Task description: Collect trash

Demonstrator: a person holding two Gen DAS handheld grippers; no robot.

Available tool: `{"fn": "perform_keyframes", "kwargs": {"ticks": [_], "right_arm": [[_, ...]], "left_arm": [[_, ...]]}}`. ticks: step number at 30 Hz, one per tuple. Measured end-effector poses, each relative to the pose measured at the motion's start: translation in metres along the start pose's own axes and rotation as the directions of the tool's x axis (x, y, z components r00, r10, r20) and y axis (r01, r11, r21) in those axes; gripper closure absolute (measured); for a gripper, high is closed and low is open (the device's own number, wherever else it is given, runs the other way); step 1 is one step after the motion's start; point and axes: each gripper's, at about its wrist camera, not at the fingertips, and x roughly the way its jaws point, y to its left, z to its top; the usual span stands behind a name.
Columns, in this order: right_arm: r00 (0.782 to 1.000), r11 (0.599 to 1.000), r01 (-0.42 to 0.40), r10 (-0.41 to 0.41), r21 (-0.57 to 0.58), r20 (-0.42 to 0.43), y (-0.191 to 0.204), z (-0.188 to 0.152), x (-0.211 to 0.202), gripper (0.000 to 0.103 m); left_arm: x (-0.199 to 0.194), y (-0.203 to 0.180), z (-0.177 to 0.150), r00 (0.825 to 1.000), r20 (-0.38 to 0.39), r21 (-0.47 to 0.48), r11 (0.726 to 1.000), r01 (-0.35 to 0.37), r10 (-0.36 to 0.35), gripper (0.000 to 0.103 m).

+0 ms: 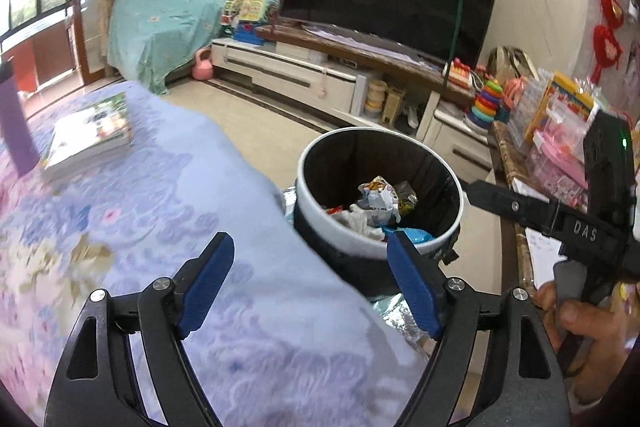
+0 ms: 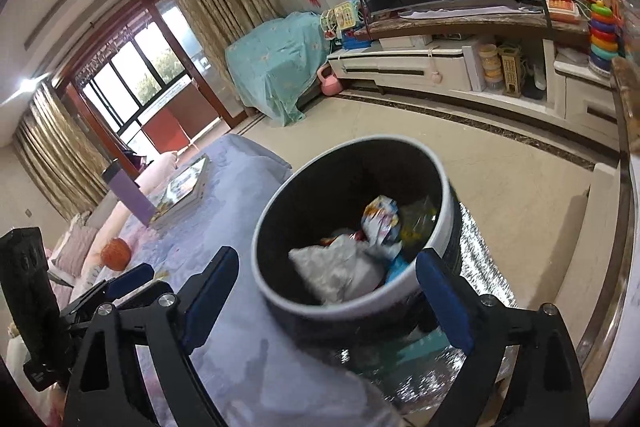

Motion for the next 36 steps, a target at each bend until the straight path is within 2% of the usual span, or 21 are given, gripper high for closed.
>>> {"fn": "perform_keyframes", "kwargs": {"ticks": [8, 12, 17, 20, 21, 23, 26, 36], "right_arm": [[0.996, 0.998, 0.048, -0.044, -0.049, 0.079, 0.034, -0.036, -0.025, 0.006], [0.982, 0.985, 0.114, -0.093, -0.126, 0.167, 0.058, -0.054, -0.04, 0.003], [0.966, 0.97, 0.167, -0.125, -0.177, 0.229, 0.076, -0.064, -0.052, 0.002], [0.954, 0.962, 0.186, -0.128, -0.2, 0.272, 0.087, -0.063, -0.065, 0.002], [0.948, 0.96, 0.189, -0.123, -0.205, 0.295, 0.091, -0.063, -0.072, 0.002], [0.932, 0.957, 0.196, -0.115, -0.213, 0.343, 0.097, -0.066, -0.084, 0.0], [0.904, 0.949, 0.224, -0.117, -0.223, 0.411, 0.103, -0.068, -0.094, 0.0], [0.883, 0.938, 0.268, -0.148, -0.22, 0.445, 0.099, -0.095, -0.081, 0.0]], "left_arm": [[-0.042, 0.02, -0.032, 0.997, 0.074, -0.049, 0.999, -0.017, 0.021, 0.019], [-0.06, 0.023, -0.045, 0.992, 0.119, -0.039, 0.998, -0.041, 0.045, 0.015], [-0.086, 0.031, -0.06, 0.983, 0.176, -0.051, 0.998, -0.038, 0.047, 0.012], [-0.103, 0.033, -0.06, 0.974, 0.219, -0.048, 0.998, -0.045, 0.055, 0.011], [-0.109, 0.033, -0.06, 0.969, 0.239, -0.047, 0.998, -0.047, 0.057, 0.007], [-0.122, 0.032, -0.06, 0.955, 0.285, -0.048, 0.997, -0.068, 0.079, 0.0], [-0.132, 0.03, -0.064, 0.935, 0.336, -0.044, 0.994, -0.102, 0.11, 0.0], [-0.13, 0.025, -0.083, 0.906, 0.375, -0.032, 0.979, -0.201, 0.198, 0.0]]}}
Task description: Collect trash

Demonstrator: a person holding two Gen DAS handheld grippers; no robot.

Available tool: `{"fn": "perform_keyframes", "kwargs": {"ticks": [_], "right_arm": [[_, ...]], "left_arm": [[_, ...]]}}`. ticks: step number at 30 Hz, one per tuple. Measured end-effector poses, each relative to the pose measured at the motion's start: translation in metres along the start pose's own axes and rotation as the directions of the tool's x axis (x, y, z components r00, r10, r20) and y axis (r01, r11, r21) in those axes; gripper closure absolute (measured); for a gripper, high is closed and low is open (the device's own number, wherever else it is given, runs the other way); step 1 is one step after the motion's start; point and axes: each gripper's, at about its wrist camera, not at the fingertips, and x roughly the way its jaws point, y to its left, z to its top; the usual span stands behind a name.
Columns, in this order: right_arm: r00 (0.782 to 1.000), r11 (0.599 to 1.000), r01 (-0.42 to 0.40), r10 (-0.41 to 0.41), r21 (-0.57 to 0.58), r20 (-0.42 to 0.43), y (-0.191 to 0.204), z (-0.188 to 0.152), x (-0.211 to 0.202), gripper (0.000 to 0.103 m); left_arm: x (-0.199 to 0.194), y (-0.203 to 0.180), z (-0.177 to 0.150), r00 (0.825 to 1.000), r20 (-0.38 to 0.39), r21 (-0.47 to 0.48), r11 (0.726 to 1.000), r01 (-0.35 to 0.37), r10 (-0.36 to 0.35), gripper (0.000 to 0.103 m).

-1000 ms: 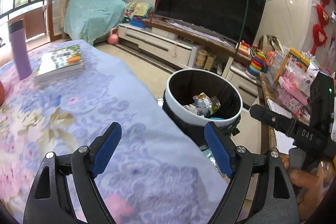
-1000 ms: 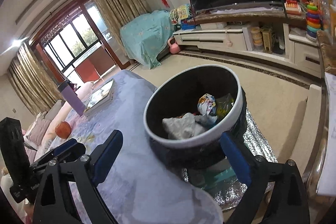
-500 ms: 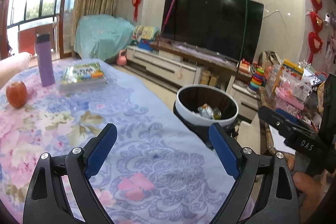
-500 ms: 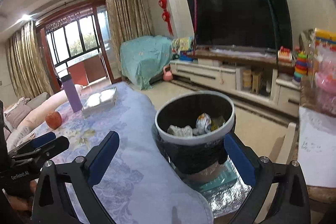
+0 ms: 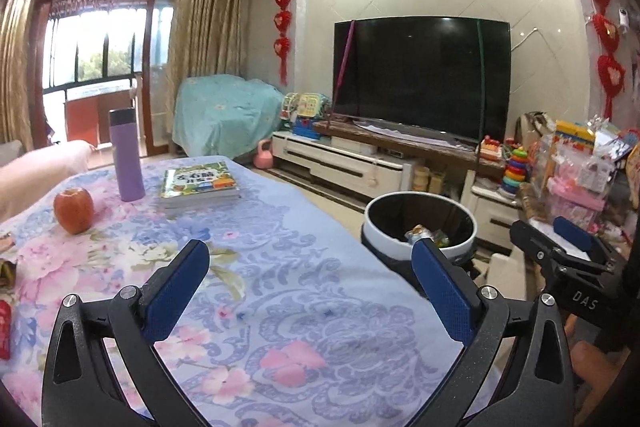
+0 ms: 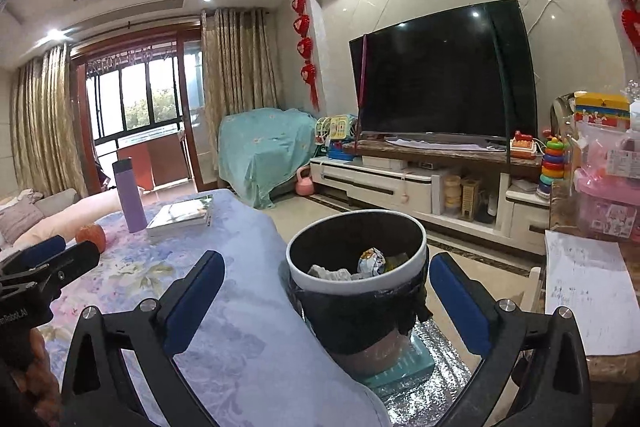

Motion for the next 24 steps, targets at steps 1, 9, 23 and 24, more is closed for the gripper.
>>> {"fn": "perform_keyframes", "kwargs": {"ticks": [1, 9, 23, 24], "right_arm": [[1.0, 1.0, -0.001, 0.001, -0.001, 0.002, 0.0003, -0.0018, -0.0019, 0.0], [1.0, 1.0, 0.004, -0.004, -0.003, 0.007, -0.001, -0.0071, -0.0045, 0.0], [1.0, 1.0, 0.002, -0.002, 0.0, 0.024, -0.004, -0.0048, -0.01, 0.0], [1.0, 1.0, 0.002, -0.002, 0.0, 0.025, -0.0038, -0.0042, -0.0103, 0.0]], "left_arm": [[0.0001, -0.0004, -0.0015, 1.0, 0.001, 0.005, 1.0, -0.011, 0.011, 0.0], [-0.0032, -0.0038, -0.0045, 0.998, 0.023, 0.03, 0.998, -0.054, 0.053, 0.0], [-0.0035, -0.0056, -0.0064, 0.997, 0.028, 0.039, 0.997, -0.073, 0.072, 0.0], [-0.0034, -0.0056, -0.0067, 0.997, 0.026, 0.039, 0.997, -0.072, 0.071, 0.0]]}}
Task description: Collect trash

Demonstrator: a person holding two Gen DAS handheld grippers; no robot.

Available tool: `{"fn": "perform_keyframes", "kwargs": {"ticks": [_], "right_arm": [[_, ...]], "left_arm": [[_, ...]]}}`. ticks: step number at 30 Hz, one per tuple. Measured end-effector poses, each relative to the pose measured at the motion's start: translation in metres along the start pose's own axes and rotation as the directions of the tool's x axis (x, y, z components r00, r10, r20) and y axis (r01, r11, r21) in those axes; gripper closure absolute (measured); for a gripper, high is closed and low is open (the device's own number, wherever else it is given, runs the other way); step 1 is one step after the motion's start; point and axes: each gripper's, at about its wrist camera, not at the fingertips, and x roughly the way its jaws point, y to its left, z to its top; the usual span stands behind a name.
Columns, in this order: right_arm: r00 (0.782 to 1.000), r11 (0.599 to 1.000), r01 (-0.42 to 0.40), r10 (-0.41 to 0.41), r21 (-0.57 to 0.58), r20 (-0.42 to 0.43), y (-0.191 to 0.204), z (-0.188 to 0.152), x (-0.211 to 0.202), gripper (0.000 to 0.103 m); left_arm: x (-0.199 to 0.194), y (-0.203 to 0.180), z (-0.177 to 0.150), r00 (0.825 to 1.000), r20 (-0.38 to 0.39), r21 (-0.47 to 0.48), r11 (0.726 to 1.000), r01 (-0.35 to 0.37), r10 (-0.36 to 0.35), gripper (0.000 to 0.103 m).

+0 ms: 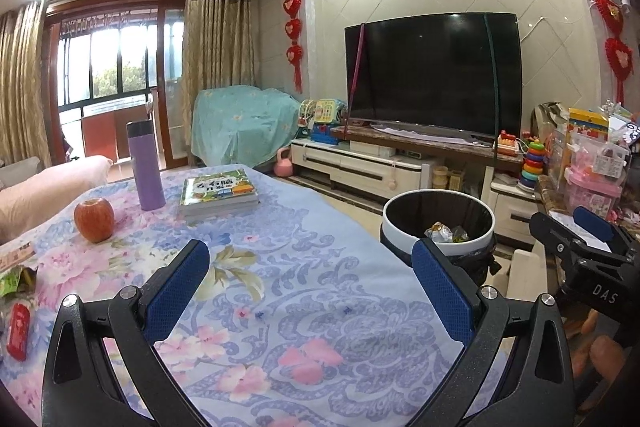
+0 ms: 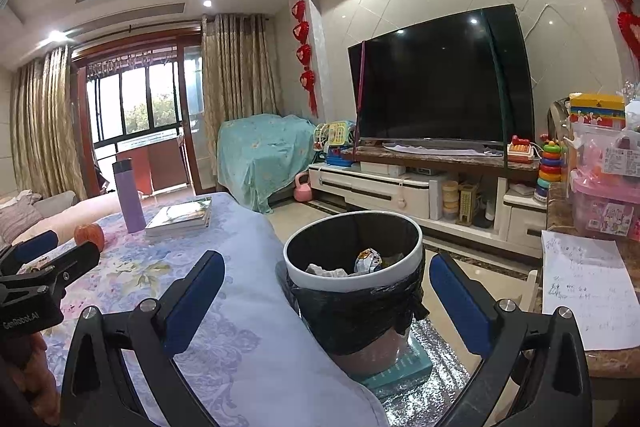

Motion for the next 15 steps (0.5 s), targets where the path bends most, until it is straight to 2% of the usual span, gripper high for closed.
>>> {"fn": "perform_keyframes", "kwargs": {"ticks": [15], "right_arm": [[1.0, 1.0, -0.004, 0.004, -0.004, 0.007, -0.0006, 0.0046, -0.0021, 0.0]], "left_arm": [[-0.0017, 0.0021, -0.0003, 1.0, 0.003, -0.014, 1.0, 0.01, -0.01, 0.0]]}}
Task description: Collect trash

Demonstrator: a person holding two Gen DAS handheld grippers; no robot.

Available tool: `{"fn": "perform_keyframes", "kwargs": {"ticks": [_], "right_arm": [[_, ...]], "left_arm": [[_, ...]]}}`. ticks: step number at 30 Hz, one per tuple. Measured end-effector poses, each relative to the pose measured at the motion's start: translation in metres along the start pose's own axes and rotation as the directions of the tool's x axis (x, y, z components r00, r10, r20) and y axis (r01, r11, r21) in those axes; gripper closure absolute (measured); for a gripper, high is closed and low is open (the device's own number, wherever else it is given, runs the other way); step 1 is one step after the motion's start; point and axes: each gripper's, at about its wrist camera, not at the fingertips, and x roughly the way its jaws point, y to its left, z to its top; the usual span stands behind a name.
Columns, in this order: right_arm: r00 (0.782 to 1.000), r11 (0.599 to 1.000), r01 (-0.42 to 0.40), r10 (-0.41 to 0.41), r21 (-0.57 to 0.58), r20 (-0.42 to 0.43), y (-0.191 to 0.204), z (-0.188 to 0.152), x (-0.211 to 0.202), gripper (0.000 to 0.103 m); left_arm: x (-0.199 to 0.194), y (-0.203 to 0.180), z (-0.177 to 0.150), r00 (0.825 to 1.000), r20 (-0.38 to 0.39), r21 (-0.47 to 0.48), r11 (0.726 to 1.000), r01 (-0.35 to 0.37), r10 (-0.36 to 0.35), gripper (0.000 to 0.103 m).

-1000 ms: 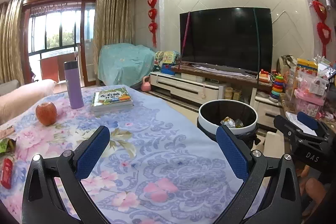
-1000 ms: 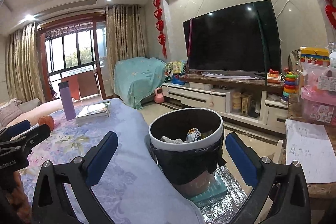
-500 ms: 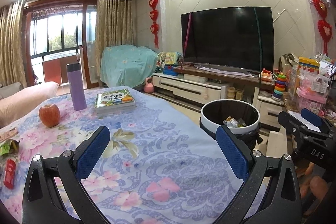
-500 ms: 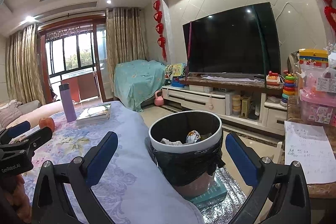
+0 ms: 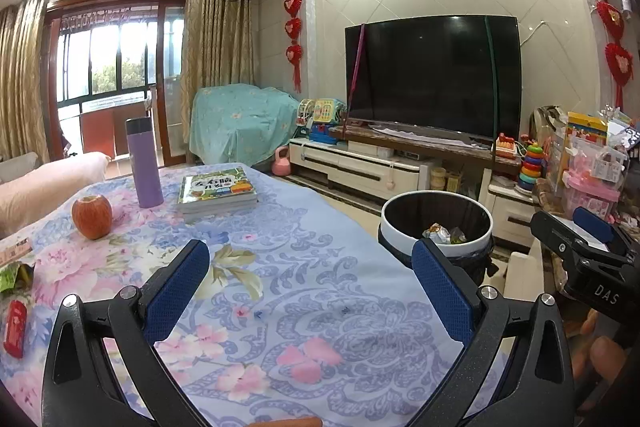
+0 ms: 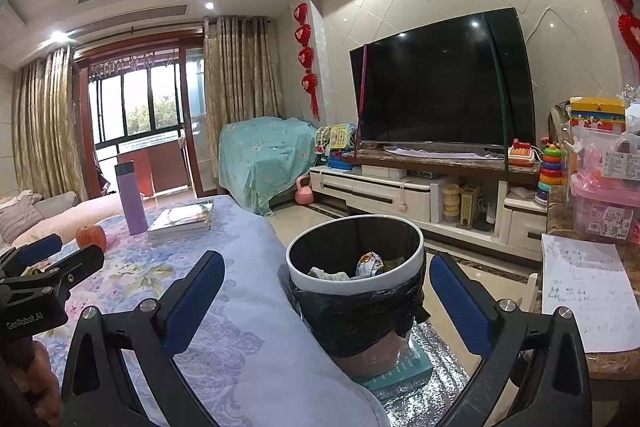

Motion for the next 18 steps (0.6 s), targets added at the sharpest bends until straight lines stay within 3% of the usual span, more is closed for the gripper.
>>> {"fn": "perform_keyframes", "kwargs": {"ticks": [18], "right_arm": [[1.0, 1.0, -0.005, 0.005, 0.0, 0.001, 0.0023, 0.0001, -0.0006, 0.0]], "left_arm": [[-0.0001, 0.0008, -0.0021, 1.0, 0.003, -0.006, 1.0, 0.003, -0.003, 0.0]]}}
